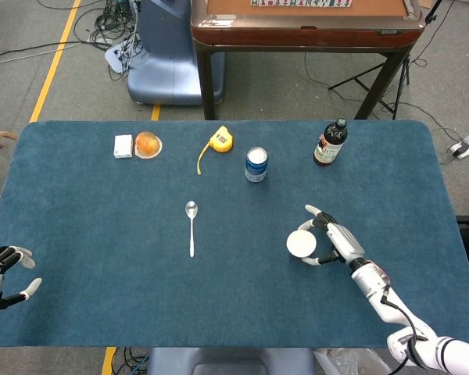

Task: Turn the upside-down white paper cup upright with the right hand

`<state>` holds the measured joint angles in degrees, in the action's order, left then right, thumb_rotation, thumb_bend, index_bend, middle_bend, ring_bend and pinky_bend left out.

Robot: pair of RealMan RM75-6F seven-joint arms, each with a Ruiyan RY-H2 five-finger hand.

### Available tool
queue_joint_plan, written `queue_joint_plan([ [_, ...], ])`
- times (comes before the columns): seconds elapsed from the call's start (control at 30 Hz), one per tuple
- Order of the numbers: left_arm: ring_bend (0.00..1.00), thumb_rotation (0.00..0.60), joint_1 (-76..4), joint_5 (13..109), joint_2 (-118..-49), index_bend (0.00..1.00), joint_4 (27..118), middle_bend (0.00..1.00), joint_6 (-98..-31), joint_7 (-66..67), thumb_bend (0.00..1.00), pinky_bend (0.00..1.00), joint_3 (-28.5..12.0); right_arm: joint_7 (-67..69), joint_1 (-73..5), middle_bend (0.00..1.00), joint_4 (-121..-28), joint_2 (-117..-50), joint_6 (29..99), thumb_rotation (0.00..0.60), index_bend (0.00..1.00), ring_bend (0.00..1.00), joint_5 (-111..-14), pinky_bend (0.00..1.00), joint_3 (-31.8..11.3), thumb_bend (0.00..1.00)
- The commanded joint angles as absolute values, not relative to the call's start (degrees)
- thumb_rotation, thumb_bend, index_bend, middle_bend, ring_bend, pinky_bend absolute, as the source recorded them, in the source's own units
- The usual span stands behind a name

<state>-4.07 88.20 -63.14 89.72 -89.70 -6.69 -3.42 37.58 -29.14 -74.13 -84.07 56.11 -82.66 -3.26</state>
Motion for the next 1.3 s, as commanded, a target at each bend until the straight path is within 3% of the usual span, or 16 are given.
queue_joint_plan([
  [0.03,0.3,0.6,-4.1,88.3,-63.2,0.54,89.7,0.41,-89.7,-6.6,0.17,0.6,-3.4,37.3,-29.0,0.02,-74.5,-83.7,56.4,0.6,0.33,0.0,-82.7,0.0,-3.3,0.0],
  [0.47,0.3,0.6,-4.2,88.5,-63.3,0.54,89.8,0.41,-89.5,-6.1,0.17,0.6,-3.3,31.7,-27.2,0.01,-81.0,-77.9,61.0,0.6,0.3,0.0,-83.5,0.0,-4.1,0.0],
  [0.87,0.3,0.6,-4.3,88.2,-63.4,0.54,89.7,0.41,-89.3,-5.9,0.17,0.6,-3.3,13.3,-23.1,0.01,-98.0,-63.2,64.3,0.6,0.3,0.0,-80.2,0.0,-2.8,0.0],
  [1.1,0.3,0.6,-4.4,88.1,-63.2,0.54,89.8,0.41,-89.4,-6.0,0.17,0.6,-3.5,-2.3,-17.5,0.01,-104.4,-59.1,72.6,0.6,0.3,0.0,-77.3,0.0,-1.5,0.0],
  [1.3,0.3,0.6,-4.4,88.1,-63.7,0.54,89.5,0.41,-89.8,-5.5,0.17,0.6,-3.7,-5.8,-12.3,0.01,-105.7,-59.3,80.8,0.6,0.3,0.0,-80.4,0.0,0.0,0.0],
])
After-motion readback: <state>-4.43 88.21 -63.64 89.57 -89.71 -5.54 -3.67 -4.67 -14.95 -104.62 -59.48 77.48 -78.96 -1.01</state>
